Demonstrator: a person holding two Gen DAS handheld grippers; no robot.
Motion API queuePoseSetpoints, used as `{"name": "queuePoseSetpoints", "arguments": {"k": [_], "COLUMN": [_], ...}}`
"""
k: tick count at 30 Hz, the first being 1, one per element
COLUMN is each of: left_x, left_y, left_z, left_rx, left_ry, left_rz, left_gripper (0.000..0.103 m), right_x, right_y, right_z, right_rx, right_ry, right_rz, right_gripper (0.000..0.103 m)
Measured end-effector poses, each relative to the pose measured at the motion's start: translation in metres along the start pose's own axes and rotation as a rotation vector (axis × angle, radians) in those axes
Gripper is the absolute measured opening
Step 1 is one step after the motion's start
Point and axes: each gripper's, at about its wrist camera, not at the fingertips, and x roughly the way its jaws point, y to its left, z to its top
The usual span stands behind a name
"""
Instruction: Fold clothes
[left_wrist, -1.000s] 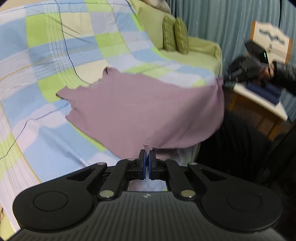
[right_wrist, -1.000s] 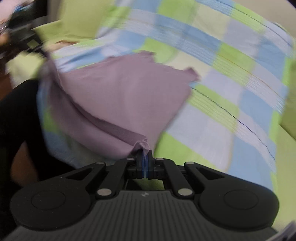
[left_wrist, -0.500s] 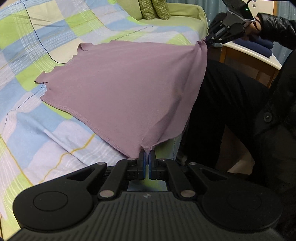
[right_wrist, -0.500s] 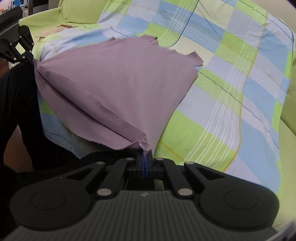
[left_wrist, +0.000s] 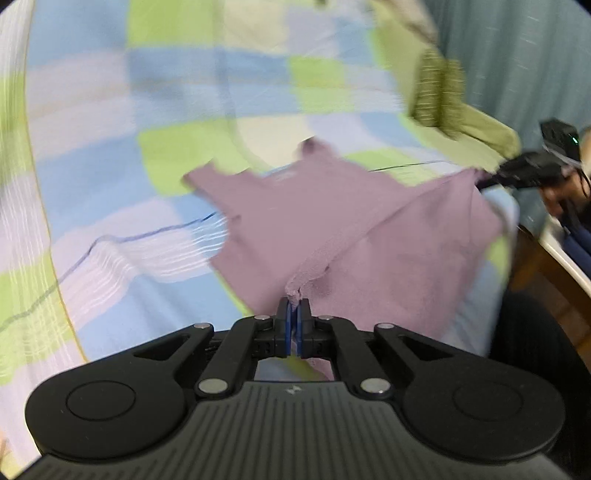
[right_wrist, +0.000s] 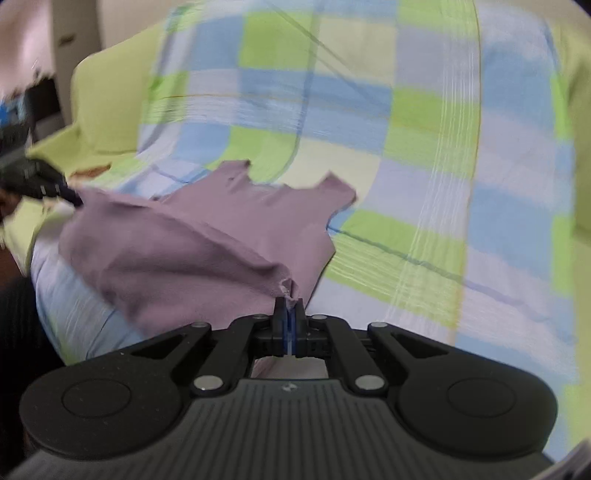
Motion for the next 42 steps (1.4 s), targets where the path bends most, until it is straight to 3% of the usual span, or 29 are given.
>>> {"name": "queuePoseSetpoints", "arguments": {"k": [4,8,12,16,20,21,22,23,24,26,27,31,35,37,42], "left_x": [0.035,0.037,0.027,0.030,0.040,0.041,0.042,0.042,0.041,0.037,0.034,0.012,-0.013,-0.018,-0.001], "left_y": [0.020,0.028,0.032,0.030,0.027,0.026,0.024,0.023,0.021,0.017,0.015,0.003,0.001,0.009,0.048], "left_z": [-0.006,-0.011,-0.017,-0.015,-0.008,-0.007,-0.006,-0.006,-0.007,-0.010,-0.011,-0.017,-0.009,0.005,0.056], "left_rx": [-0.036,-0.082,-0.139,-0.153,-0.135,-0.127,-0.117,-0.107,-0.099,-0.083,-0.077,-0.056,-0.085,-0.093,-0.112], "left_ry": [0.050,0.033,0.003,0.004,0.010,0.009,0.005,-0.001,-0.007,-0.024,-0.033,-0.097,-0.191,-0.210,-0.233], "left_rz": [-0.011,-0.045,-0.062,-0.060,-0.050,-0.052,-0.052,-0.050,-0.046,-0.035,-0.029,-0.056,-0.092,-0.089,-0.011], "left_gripper": [0.000,0.003,0.034,0.036,0.034,0.027,0.006,0.002,0.001,0.000,0.000,0.000,0.000,0.000,0.000], "right_x": [0.067,0.078,0.071,0.070,0.072,0.072,0.072,0.071,0.071,0.070,0.070,0.055,0.028,0.019,0.035], "right_y": [-0.048,-0.062,-0.067,-0.062,-0.057,-0.056,-0.054,-0.053,-0.051,-0.048,-0.047,-0.044,-0.047,-0.054,-0.066], "right_z": [-0.002,-0.017,-0.029,-0.031,-0.029,-0.029,-0.029,-0.029,-0.029,-0.029,-0.029,-0.031,-0.029,-0.018,0.036], "right_rx": [0.176,0.264,0.336,0.337,0.330,0.328,0.324,0.319,0.314,0.305,0.300,0.312,0.389,0.421,0.330], "right_ry": [0.079,0.064,0.019,0.011,-0.005,-0.011,-0.016,-0.021,-0.026,-0.037,-0.042,-0.065,-0.162,-0.215,-0.214], "right_rz": [0.082,0.134,0.179,0.174,0.147,0.140,0.127,0.115,0.102,0.077,0.065,0.058,0.153,0.180,0.129], "right_gripper": [0.001,0.006,0.028,0.031,0.031,0.031,0.030,0.030,0.028,0.006,0.001,0.001,0.001,0.001,0.001]}}
